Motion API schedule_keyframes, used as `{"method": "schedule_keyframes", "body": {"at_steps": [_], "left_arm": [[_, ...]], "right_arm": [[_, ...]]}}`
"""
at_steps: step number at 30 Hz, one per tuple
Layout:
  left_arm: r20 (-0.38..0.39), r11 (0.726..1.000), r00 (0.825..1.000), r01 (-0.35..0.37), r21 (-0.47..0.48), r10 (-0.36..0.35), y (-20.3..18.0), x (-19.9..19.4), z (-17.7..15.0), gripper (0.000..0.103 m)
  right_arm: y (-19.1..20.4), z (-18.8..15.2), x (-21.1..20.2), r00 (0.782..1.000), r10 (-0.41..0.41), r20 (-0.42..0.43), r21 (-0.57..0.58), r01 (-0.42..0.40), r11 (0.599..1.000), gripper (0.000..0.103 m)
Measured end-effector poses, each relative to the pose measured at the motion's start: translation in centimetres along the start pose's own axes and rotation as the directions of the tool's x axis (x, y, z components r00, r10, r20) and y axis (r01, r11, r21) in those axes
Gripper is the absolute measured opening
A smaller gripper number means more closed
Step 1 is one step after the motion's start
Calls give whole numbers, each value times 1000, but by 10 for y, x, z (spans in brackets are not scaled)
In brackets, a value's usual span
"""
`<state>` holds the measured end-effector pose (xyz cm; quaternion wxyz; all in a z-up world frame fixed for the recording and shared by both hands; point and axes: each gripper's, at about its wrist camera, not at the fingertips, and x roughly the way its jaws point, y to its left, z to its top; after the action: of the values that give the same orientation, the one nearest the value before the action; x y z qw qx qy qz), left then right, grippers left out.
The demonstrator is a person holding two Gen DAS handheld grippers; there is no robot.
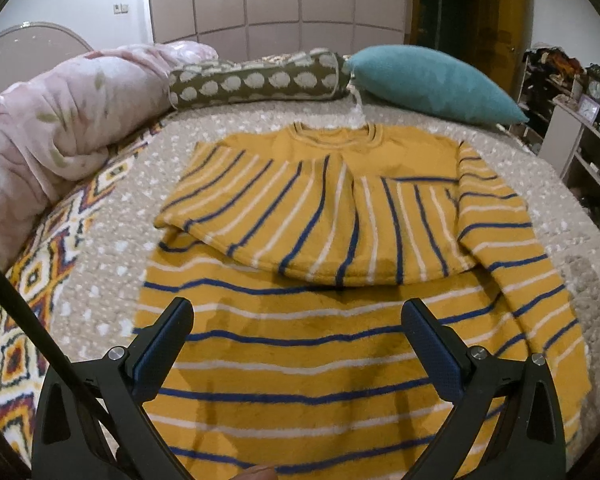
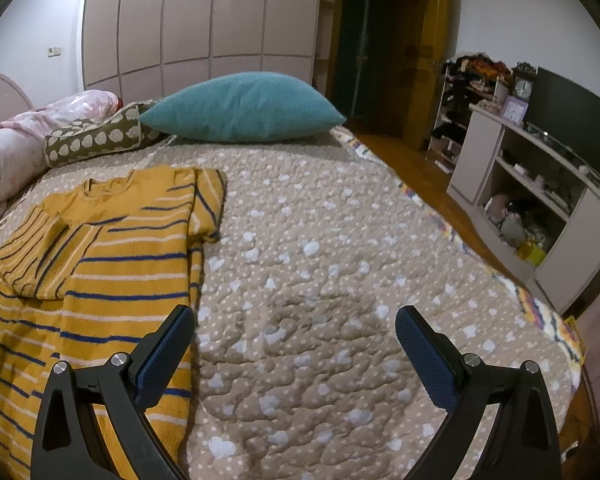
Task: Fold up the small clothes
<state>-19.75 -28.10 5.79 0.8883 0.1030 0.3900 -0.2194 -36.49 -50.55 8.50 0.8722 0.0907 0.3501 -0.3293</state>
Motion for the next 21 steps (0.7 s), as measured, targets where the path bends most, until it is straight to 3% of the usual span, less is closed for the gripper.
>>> {"method": "schedule_keyframes", "body": {"at_steps": [7,11,21], "left_arm": [[-95,999,994,-46,25,48,-11,37,-14,103],[-102,998,993,-50,28,53,-13,43,-17,103],[-111,1000,994,-23,-3,23,-9,47,-18,103]], "right_arm": [[7,-11,44,995,31,-99,-18,-33,999,102],[9,-20,67,983,59,-171,-13,-63,998,102],[11,-21,76,979,65,-191,-14,-69,998,103]]}}
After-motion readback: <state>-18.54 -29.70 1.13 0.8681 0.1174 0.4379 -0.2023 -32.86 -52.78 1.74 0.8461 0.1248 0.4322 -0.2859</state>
